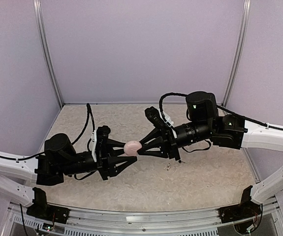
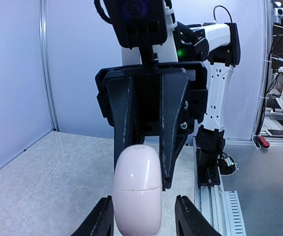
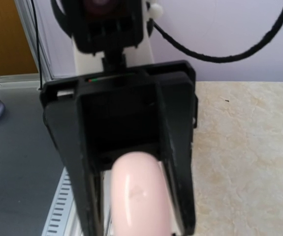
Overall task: Insert the wireless bluetooth earbuds into the charging case
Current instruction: Pass from the left arm to the right, then pass from the right arm to the left
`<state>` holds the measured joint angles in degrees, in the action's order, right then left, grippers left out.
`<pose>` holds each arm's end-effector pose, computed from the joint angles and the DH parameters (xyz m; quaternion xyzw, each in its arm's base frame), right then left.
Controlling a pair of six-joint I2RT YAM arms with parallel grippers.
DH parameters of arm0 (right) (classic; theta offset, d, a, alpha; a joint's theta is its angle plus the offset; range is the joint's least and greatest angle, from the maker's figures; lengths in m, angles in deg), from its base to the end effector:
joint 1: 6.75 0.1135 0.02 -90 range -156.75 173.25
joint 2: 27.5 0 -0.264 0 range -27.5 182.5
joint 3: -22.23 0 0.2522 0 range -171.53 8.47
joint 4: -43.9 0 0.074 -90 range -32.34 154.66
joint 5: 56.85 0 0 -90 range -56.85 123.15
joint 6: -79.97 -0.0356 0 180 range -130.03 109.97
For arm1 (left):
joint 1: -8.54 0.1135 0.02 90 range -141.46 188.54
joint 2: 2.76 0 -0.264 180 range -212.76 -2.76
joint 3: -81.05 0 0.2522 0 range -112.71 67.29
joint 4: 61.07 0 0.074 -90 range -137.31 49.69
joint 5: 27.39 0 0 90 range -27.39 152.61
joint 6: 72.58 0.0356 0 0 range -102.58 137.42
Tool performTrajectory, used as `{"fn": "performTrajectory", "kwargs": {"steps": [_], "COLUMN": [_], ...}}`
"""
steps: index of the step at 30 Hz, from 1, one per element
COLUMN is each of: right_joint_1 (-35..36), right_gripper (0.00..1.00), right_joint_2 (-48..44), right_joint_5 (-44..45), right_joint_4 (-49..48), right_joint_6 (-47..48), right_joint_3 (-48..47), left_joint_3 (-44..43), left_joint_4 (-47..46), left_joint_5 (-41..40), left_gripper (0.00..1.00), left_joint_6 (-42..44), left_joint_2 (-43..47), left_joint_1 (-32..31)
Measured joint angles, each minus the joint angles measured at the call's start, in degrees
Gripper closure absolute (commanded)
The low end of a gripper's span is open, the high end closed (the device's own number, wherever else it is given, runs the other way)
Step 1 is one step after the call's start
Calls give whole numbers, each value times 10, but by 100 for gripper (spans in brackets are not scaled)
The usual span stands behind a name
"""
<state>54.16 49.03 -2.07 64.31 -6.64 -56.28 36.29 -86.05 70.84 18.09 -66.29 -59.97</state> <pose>0.1320 0.2794 0.3464 -0.5612 0.5605 0.4833 0.3705 0.0867 -0.2342 0.2805 0.4221 0.5180 -0.4541 0.5894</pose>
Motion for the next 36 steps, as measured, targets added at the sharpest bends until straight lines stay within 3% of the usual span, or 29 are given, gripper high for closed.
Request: {"fn": "performTrajectory", "kwargs": {"steps": [12, 30, 36], "right_joint_1": [0, 2, 8], "right_gripper": [88, 88, 88], "right_joint_2": [0, 13, 20], "right_joint_5": [6, 20, 34], "right_joint_4": [32, 62, 73], "right_joint_6": [11, 25, 35], "right_joint_3": [-5, -17, -21], "left_joint_3": [-12, -32, -33], "left_joint_4": [106, 113, 120], "left_joint_5": [-15, -15, -16], "left_gripper": [60, 65, 77], "left_joint_6": [35, 33, 33], "left_joint_2": [23, -9, -10], "left_joint_1": [0, 0, 0]}}
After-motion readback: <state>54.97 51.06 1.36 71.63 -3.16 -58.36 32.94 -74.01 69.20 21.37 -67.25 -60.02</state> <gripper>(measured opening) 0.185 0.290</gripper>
